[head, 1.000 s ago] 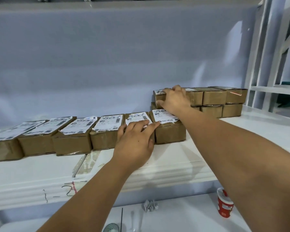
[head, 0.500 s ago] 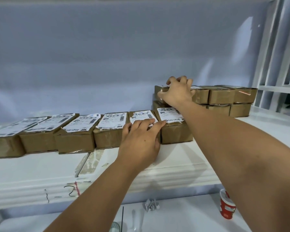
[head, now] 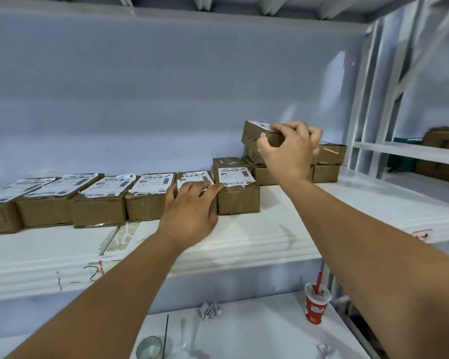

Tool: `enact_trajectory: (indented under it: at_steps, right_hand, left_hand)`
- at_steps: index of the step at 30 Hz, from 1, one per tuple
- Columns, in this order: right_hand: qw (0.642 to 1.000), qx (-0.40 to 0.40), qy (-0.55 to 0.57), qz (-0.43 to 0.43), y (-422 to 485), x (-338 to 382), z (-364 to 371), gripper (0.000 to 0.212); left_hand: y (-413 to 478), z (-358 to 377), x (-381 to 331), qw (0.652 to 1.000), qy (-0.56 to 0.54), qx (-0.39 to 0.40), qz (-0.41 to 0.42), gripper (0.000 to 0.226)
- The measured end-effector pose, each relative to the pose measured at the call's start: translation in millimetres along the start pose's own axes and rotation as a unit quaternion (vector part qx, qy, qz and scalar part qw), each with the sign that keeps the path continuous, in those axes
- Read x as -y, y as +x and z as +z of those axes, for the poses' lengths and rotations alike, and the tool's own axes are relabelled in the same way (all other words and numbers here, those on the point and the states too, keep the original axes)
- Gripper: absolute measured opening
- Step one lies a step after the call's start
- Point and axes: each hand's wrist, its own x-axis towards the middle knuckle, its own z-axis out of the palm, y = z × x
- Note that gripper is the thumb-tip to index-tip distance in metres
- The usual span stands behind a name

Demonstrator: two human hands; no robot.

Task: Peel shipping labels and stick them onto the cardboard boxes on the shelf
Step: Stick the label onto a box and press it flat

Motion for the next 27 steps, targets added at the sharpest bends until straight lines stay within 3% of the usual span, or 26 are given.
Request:
enact_trajectory:
  at_steps: [4,9,16,22,27]
  right_hand:
    - [0.998,-0.029,0.053,0.013,-18,-6,-27,0.031]
    - [0.998,-0.038,0.034,0.026,-39,-19,-46,0.028]
    - [0.996,0.088,-0.028,0.0,-55,-44,-39,0.033]
    - [0.979,0.2,-0.031,0.039,-59,-52,-29,0.048]
    - [0.965,0.218,-0.146,-0.029,-60,-50,-27,0.047]
  left_hand:
    - [-1,-3,-1,0.999,0.025,0.025,0.017,0.063]
    - [-1,-4,-1,0.998,0.033,0.049,0.032,0.061]
    - [-3,-6,-5,0.998,0.017,0.045,0.037,0.065]
    - [-1,-4,-3,0.998,0.02,0.051,0.032,0.06]
    - [-2,-6,-4,0.998,0.031,0.042,0.04,0.064]
